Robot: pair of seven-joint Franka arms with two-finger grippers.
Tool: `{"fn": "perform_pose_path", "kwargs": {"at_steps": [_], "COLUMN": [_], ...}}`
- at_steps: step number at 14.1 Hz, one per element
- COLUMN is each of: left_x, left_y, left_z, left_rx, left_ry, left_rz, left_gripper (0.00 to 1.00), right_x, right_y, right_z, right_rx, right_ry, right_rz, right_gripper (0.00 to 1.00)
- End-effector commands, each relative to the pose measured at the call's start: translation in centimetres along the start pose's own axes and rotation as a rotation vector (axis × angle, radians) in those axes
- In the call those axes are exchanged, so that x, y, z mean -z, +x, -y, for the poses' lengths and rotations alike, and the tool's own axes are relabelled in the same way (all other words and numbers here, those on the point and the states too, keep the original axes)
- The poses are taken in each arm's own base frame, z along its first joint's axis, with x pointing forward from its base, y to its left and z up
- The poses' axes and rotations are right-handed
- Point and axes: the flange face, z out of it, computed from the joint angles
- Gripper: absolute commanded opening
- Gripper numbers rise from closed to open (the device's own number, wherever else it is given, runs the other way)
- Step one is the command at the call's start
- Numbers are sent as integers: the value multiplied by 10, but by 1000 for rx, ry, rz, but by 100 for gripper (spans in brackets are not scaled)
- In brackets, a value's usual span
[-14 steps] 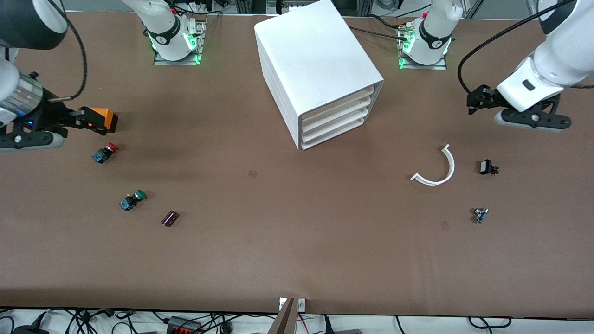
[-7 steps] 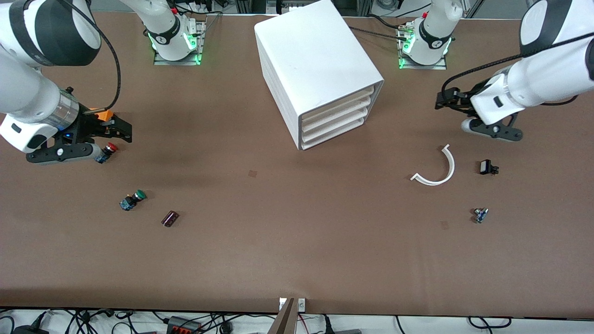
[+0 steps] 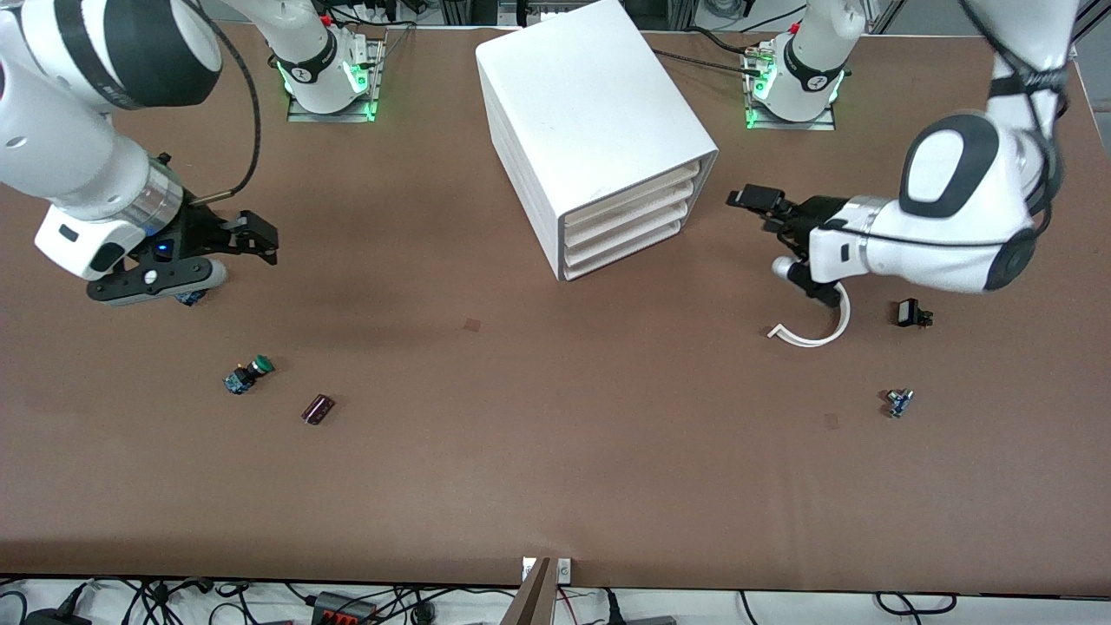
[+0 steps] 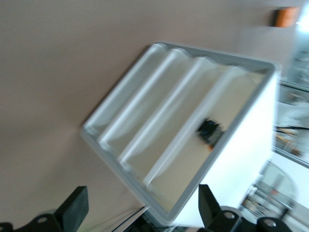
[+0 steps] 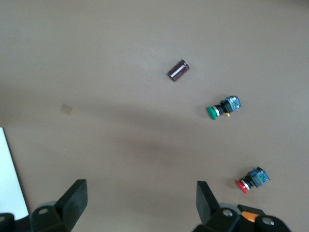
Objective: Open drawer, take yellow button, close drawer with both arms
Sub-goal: 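Grasp the lowest drawer's front edge with the left gripper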
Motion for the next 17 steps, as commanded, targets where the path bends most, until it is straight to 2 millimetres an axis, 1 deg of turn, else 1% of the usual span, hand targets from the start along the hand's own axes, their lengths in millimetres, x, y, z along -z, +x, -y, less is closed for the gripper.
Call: {"fn": "perform_pose_path", "kwargs": {"at_steps": [1, 2, 3, 5, 6, 7, 8, 9, 10, 11, 14, 17], "left_x": [-13, -23, -32, -51, -61, -74, -89, -102, -111, -123, -148, -166], "left_y": [23, 29, 33, 34, 33, 34, 33, 31, 28, 24, 12, 1], "left_z": [16, 18, 17, 21, 30, 41, 52, 59, 65, 67, 71, 80], "left_rx": [-131, -153, -175, -202, -229, -258, -267, -279, -278, -272, -261, -254], "left_ry": [-177, -228, -260, -325, -361, -403, -448, -492, -519, -539, -568, -586], "left_rz": [-27, -34, -35, -51, -60, -72, -83, -100, -108, -101, -66, -50], "left_gripper": [100, 100, 100, 100, 90, 81, 73, 67, 61, 58, 52, 51], "right_x": [8, 6, 5, -1, -6, -10, -15, -19, -21, -26, -32, -35], "right_y": [23, 28, 31, 36, 39, 41, 43, 46, 48, 50, 54, 56], "right_z": [31, 40, 47, 61, 68, 79, 90, 98, 105, 114, 146, 156], "right_rx": [37, 49, 60, 81, 89, 99, 113, 122, 130, 143, 197, 211], "right_ry": [10, 10, 10, 11, 17, 39, 53, 56, 59, 58, 55, 59], "right_rz": [-31, -34, -35, -40, -41, -45, -44, -56, -68, -75, -93, -87], "right_gripper": [100, 100, 100, 100, 100, 100, 100, 100, 100, 100, 100, 100]}}
